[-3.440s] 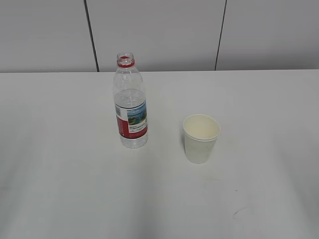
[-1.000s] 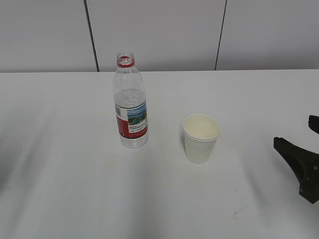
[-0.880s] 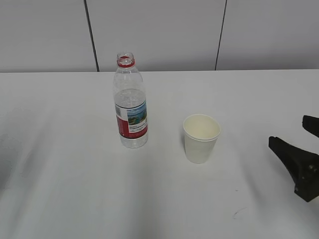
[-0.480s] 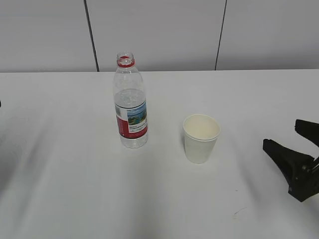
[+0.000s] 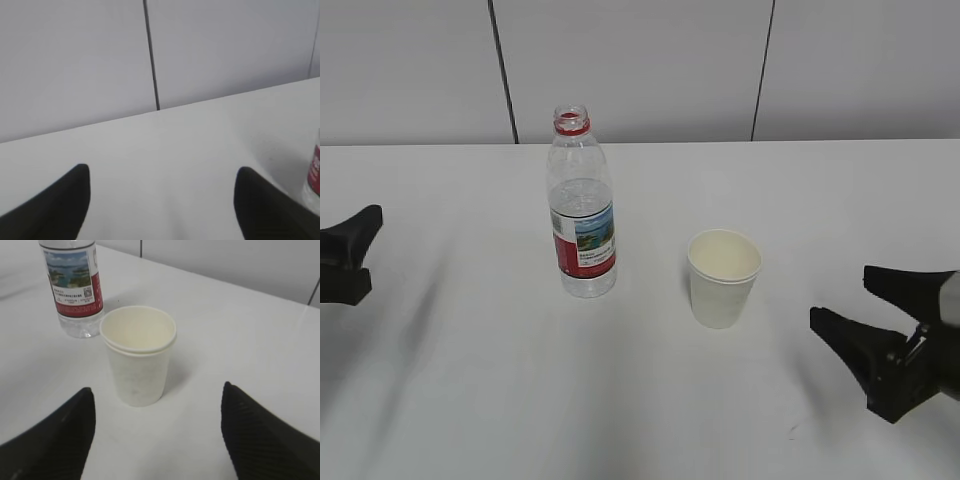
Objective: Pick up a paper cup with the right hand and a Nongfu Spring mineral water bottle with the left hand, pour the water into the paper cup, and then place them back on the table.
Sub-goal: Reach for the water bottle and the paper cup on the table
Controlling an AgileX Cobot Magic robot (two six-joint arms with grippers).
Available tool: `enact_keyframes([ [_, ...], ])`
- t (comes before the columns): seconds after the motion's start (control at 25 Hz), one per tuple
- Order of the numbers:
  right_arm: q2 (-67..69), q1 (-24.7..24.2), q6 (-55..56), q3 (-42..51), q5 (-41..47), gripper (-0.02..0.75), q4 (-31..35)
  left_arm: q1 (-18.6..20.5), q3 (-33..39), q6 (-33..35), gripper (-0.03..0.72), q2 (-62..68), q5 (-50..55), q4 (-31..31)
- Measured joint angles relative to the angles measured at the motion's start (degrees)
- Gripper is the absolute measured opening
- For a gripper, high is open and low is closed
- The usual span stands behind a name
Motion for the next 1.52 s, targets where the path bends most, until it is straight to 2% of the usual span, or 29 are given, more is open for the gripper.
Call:
enact_keyframes([
  [0.4,8.17,0.0,0.0,-3.5,-0.22,0.578,-0.69,0.0,0.0,-5.27,0.529,3.47,-1.03,1.19],
  [0.84,11.49,0.0,-0.32,-4.85,-0.25,0.578,-1.29,0.0,-1.22,-6.21,0.529,4.35,2.55,1.73],
  [1.04,12.05,0.0,-0.32,-4.93,-0.35,0.577,-1.96,0.0,-5.04,-7.14,0.529,4.42,6.96,6.16],
  [1.24,12.19,0.0,0.0,-4.93,-0.35,0.578,-2.38,-0.13,-11.57,-7.89,0.529,4.92,16.38,11.94],
  [1.52,15.31,0.0,-0.32,-7.32,-0.45,0.578,-4.33,-4.28,-12.68,-8.26,0.529,4.99,18.37,14.43],
])
